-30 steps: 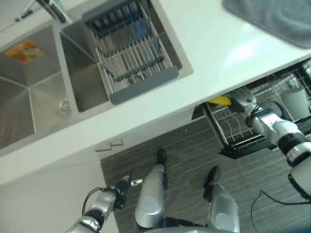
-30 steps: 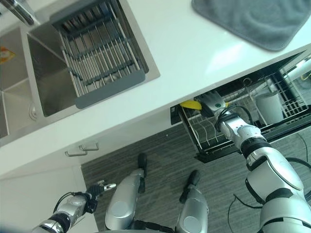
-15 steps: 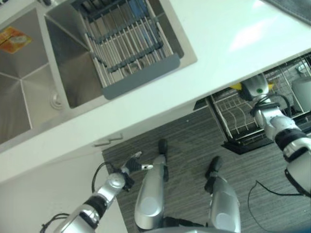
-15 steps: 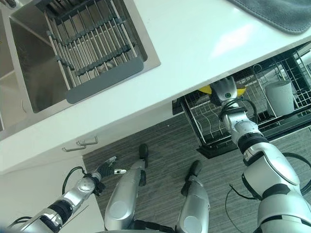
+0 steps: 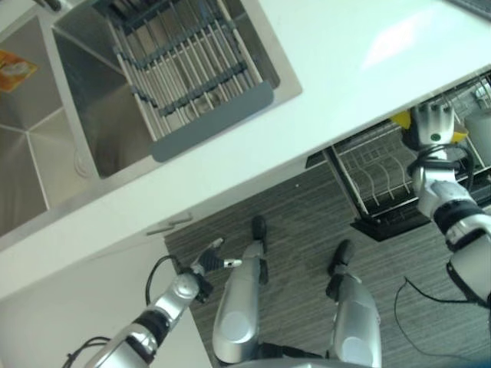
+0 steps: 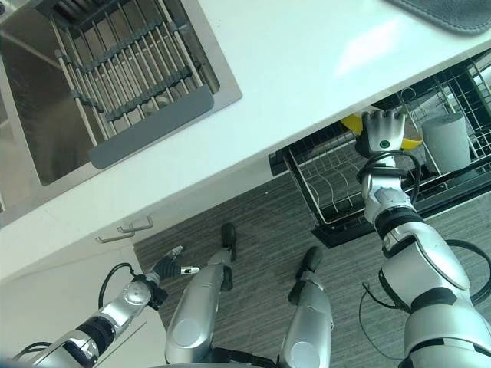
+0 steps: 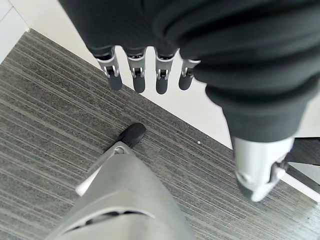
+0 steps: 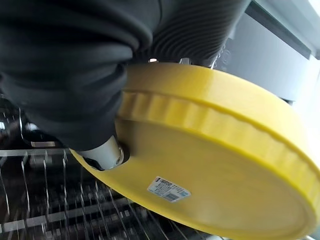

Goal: Place the dishes in the dishwasher.

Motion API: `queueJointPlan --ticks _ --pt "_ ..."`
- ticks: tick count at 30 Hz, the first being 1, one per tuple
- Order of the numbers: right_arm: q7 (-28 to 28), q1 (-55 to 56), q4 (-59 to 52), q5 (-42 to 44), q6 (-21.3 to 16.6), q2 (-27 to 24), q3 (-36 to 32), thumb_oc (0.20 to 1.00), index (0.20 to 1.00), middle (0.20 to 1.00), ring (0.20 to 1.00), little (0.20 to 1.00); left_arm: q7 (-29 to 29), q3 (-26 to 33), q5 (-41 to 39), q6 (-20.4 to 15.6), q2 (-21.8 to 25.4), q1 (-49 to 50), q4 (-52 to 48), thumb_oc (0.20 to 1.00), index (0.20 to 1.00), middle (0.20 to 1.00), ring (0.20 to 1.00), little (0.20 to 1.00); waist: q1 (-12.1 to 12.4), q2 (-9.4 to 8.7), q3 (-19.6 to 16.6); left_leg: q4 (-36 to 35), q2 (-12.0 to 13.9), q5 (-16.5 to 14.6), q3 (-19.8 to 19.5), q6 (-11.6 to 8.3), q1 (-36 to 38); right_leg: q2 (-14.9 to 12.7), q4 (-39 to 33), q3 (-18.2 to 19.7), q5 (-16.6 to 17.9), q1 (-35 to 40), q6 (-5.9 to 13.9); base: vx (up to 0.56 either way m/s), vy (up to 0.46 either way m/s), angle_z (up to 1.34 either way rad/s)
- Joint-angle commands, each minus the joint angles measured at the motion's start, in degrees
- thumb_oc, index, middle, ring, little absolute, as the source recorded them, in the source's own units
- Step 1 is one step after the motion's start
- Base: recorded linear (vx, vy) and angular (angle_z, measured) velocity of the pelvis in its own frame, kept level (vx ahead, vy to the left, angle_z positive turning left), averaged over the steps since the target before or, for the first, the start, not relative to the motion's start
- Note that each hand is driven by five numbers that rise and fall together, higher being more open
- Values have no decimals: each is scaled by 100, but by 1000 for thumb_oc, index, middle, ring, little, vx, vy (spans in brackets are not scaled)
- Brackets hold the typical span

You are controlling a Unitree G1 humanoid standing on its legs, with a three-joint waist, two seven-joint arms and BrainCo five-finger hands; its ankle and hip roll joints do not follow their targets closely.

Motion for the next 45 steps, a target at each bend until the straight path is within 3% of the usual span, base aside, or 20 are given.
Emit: queueJointPlan --ticks 1,7,16,17,18,23,25,27,32,36,39,41,42,43,45 --pt "-921 -883 119 2 -196 -171 145 200 200 200 200 200 122 -254 136 -112 5 -35 -94 1000 1000 1000 1000 1000 125 16 -137 3 -93 -118 -358 -14 -55 -84 353 -42 0 -108 133 0 0 0" --pt "-771 -995 70 56 -504 2 212 200 200 200 200 200 212 -385 67 6 -101 -204 -215 1000 1000 1000 1000 1000 136 61 -137 -153 -136 -39 -355 -30 -200 -132 198 -49 139 -280 203 -7 16 0" --pt "-705 -1063 97 160 -346 57 208 200 200 200 200 200 330 -462 5 -10 -81 -169 -383 1000 1000 1000 1000 1000 183 141 -137 -427 -173 107 -329 -70 -357 -189 64 -80 283 -487 277 -1 12 0" --pt "-684 -1037 115 224 -318 64 187 435 435 435 435 435 342 -463 2 -22 -84 -157 -389 1000 1000 1000 1000 1000 184 147 -137 -446 -173 117 -331 -75 -371 -189 58 -77 288 -504 281 0 0 0" --pt "-628 -996 141 404 -268 72 143 1000 1000 1000 1000 1000 345 -462 -16 -30 -72 -141 -417 1000 1000 1000 1000 1000 187 158 -137 -473 -175 130 -329 -81 -389 -193 47 -76 299 -525 285 0 0 0" --pt "74 -837 405 1281 -525 304 -191 1000 1000 1000 1000 1000 317 -443 -58 -37 -123 -174 -420 1000 1000 1000 1000 1000 204 205 -137 -593 -185 163 -342 -84 -328 -203 30 -74 304 -511 276 0 0 0" --pt "1189 -632 521 2700 -500 450 -530 1000 1000 1000 1000 1000 270 -380 -81 -8 -95 -125 -525 1000 1000 1000 1000 1000 206 224 -137 -580 -182 144 -332 -93 -259 -222 70 -79 278 -461 249 18 16 5" --pt "2387 -224 811 4096 -147 710 -1100 1000 1000 1000 1000 1000 205 -252 -114 169 -85 -95 -680 1000 1000 1000 1000 1000 185 222 -137 -573 -161 122 -274 -106 -163 -233 105 -76 245 -403 218 30 20 11" --pt "3688 120 1134 4802 107 939 -1746 1000 1000 1000 1000 1000 57 -99 -118 423 -45 -125 -847 1000 1000 1000 1000 1000 177 203 -137 -428 -120 60 -222 -109 -74 -272 266 -114 163 -324 178 20 -4 2" --pt "3559 135 1126 5061 138 1034 -1989 1000 1000 1000 1000 1000 29 -49 -95 519 -81 -91 -861 1000 1000 1000 1000 1000 161 185 -137 -342 -99 33 -199 -120 37 -254 393 -85 83 -237 138 23 -2 1" --pt "3021 193 1148 5803 -135 1111 -2206 1000 1000 1000 1000 1000 80 -41 -131 479 -194 -24 -743 1000 1000 1000 1000 1000 125 191 -137 -356 -86 33 -185 -128 194 -228 441 -50 12 -109 111 36 29 -2" --pt "2429 259 1024 8248 -619 1302 -2651 1000 1000 1000 1000 1000 107 -7 -167 457 -327 24 -589 1000 1000 1000 1000 1000 67 207 -137 -413 -83 39 -173 -139 411 -208 429 14 -22 60 81 55 76 -6" --pt "2675 352 748 9675 -1014 1694 -3463 1000 1000 1000 1000 1000 146 70 -190 416 -438 81 -403 1000 1000 1000 1000 1000 1 187 -137 -467 -91 6 -139 -156 617 -182 396 71 -80 231 73 -25 97 -3" --pt "3099 441 457 9837 -1615 1992 -3733 1000 1000 1000 1000 1000 158 157 -242 461 -514 -3 -243 1000 1000 1000 1000 1000 -47 165 -137 -519 -46 122 -39 -124 642 -132 311 26 26 260 10 -34 69 -2" --pt "3052 635 -155 9954 -1961 2311 -3715 1000 1000 1000 1000 1000 237 179 -372 572 -601 -25 -150 1000 1000 1000 1000 1000 -123 120 -137 -581 -29 133 -24 -140 845 -102 235 26 16 470 -3 -7 26 -8"
